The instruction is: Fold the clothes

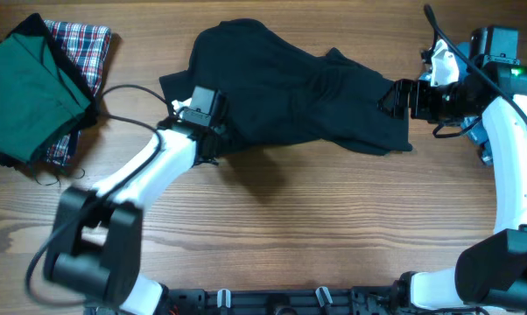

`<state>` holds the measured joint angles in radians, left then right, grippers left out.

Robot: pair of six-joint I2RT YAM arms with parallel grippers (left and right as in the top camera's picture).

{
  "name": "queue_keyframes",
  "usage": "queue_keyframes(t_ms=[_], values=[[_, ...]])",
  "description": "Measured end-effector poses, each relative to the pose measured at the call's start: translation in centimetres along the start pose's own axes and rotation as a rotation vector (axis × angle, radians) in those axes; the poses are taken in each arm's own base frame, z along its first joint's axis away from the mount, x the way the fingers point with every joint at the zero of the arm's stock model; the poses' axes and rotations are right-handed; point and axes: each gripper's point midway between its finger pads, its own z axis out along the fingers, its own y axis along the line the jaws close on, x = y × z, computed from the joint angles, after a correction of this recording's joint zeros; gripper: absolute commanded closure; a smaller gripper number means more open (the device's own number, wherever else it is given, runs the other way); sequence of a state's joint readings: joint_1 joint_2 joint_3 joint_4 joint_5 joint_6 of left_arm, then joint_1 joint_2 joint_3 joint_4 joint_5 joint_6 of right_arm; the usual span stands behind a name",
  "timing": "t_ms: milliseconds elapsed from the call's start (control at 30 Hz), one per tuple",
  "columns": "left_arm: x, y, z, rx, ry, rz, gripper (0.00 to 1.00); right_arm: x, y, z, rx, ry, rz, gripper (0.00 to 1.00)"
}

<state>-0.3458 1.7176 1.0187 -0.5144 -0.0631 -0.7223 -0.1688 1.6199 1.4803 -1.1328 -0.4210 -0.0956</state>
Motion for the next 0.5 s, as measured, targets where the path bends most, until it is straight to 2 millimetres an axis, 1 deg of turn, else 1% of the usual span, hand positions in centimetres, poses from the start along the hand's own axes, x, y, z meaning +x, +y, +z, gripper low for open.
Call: queue_keyframes(t_ms=[67, 100, 167, 233, 333, 367, 400, 500], values=[[-0.8, -0.4, -5.0, 0.036, -0.04, 0.027, 0.96, 0.6, -0.1, 0.0, 0.004, 0.024, 0.024, 0.01], [-1.0, -0.4, -6.3, 0.052, -0.057, 0.028, 0.96, 0.7, -0.1, 0.0, 0.005, 0.027, 0.032, 0.0], [-0.6, 0.4, -10.1, 0.065, -0.07, 0.032, 0.96, 0.8, -0.1, 0.0, 0.005, 0.031, 0.041, 0.01], [0.1, 1.1, -11.4, 0.053, -0.059, 0.036, 0.96, 1.0, -0.1, 0.0, 0.007, 0.04, 0.055, 0.0], [1.9, 2.9, -11.5, -0.015, 0.011, 0.044, 0.96, 2.0, -0.1, 0.3, 0.005, 0.088, 0.09, 0.01], [2.2, 3.3, -11.5, -0.028, 0.025, 0.045, 0.96, 2.3, -0.2, 0.5, 0.004, 0.097, 0.096, 0.01], [2.5, 3.6, -11.5, -0.038, 0.039, 0.046, 0.96, 3.1, -0.5, 1.3, 0.002, 0.128, 0.11, 0.01], [2.6, 3.6, -11.6, -0.039, 0.043, 0.046, 0.96, 4.4, -1.2, 3.1, 0.001, 0.155, 0.126, 0.0]])
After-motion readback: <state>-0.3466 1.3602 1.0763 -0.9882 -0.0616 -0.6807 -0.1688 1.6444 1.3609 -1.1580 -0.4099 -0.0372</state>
